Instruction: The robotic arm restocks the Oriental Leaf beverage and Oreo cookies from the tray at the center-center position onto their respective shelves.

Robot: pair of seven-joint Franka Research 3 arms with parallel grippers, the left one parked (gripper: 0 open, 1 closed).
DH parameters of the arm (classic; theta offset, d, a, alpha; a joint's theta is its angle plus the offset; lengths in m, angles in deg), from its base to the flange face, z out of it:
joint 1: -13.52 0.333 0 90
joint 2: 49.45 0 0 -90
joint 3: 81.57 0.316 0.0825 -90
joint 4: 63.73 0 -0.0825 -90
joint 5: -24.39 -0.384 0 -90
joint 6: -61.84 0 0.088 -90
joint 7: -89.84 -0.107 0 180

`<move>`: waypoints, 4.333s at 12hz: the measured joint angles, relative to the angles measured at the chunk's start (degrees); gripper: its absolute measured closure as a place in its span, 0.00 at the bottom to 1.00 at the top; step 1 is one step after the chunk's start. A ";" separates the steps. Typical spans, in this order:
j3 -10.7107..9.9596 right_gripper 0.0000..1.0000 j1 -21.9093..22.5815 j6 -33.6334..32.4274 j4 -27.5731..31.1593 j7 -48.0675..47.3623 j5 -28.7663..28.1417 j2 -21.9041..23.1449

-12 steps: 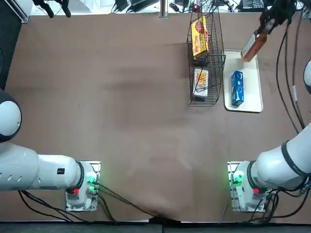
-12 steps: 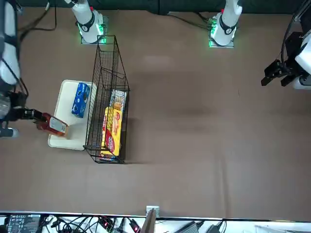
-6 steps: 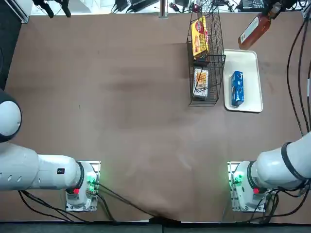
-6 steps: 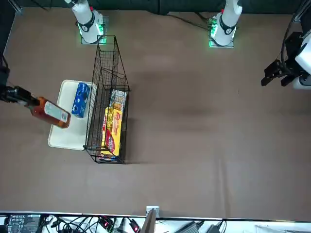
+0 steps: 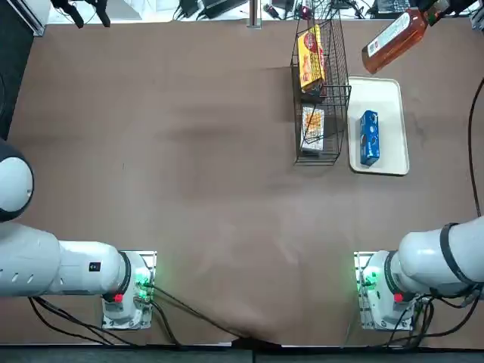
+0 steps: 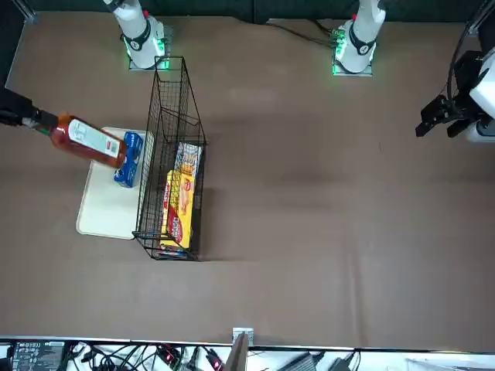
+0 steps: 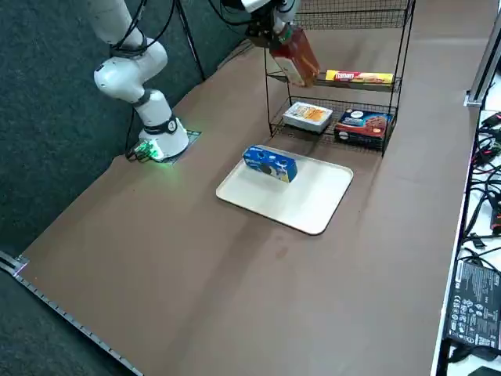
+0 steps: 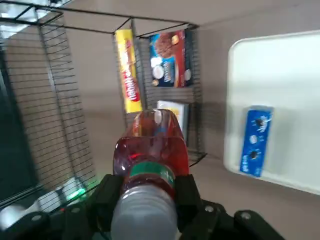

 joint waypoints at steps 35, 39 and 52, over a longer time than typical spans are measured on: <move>1.86 0.42 16.08 28.42 39.83 2.88 -14.07 11.67; 1.84 0.07 16.27 28.35 39.67 2.88 -14.75 11.46; 0.46 0.00 11.99 28.20 38.49 3.24 -7.92 11.23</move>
